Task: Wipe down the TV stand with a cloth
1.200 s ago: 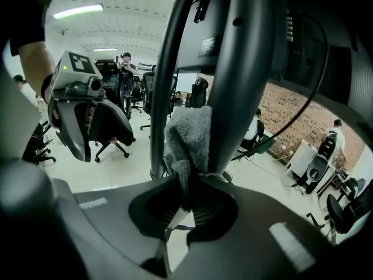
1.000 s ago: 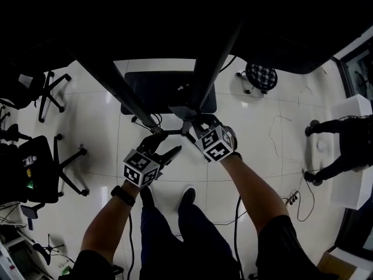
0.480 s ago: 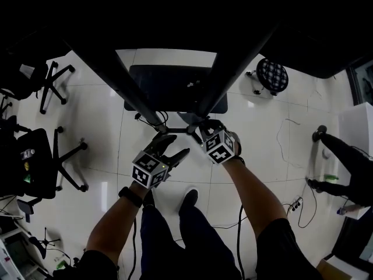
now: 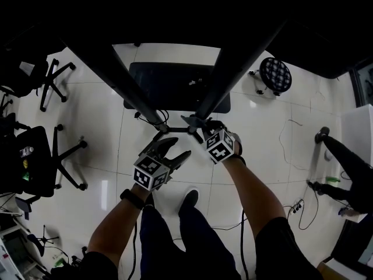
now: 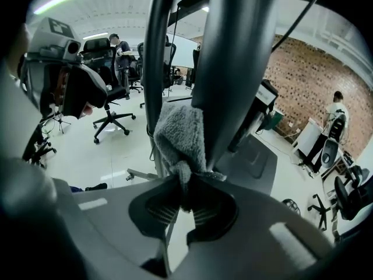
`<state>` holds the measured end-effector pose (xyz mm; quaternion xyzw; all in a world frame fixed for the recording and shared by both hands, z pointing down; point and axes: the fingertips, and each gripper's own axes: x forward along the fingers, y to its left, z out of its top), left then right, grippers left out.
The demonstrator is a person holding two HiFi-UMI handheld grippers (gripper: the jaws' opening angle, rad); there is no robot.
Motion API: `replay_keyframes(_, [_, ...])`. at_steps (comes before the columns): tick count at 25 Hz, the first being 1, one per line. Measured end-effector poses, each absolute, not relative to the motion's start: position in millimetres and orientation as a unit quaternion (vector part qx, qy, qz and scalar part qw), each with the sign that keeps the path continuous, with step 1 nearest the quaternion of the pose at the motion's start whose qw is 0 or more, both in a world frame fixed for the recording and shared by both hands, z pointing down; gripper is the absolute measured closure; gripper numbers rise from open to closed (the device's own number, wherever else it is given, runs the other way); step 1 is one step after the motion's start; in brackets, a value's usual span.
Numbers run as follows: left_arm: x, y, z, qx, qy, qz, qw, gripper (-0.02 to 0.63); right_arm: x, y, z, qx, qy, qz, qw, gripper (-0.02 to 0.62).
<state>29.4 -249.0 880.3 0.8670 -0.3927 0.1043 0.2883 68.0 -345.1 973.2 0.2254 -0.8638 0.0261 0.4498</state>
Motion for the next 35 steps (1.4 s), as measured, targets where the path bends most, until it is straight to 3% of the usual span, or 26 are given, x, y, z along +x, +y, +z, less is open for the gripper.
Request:
replay_keyframes(8, [24.7,-241.0,843.3,0.869,-0.408,0.089,0.264,0.311,47.2,-287.2,917.9,0.199,-0.9,0.044,0.385,0.577])
replay_keyframes(25, [-29.5,-182.5,620.8,0.873,-0.467,0.03,0.139,0.307,49.7,-210.4,648.4,0.206,-0.95,-0.011,0.234,0.577])
replay_keyframes(35, [-59.0,-119.7,531.5,0.9,-0.428,0.009,0.083,0.305,37.9,-155.1,533.1,0.274,-0.948,-0.024,0.161,0.577])
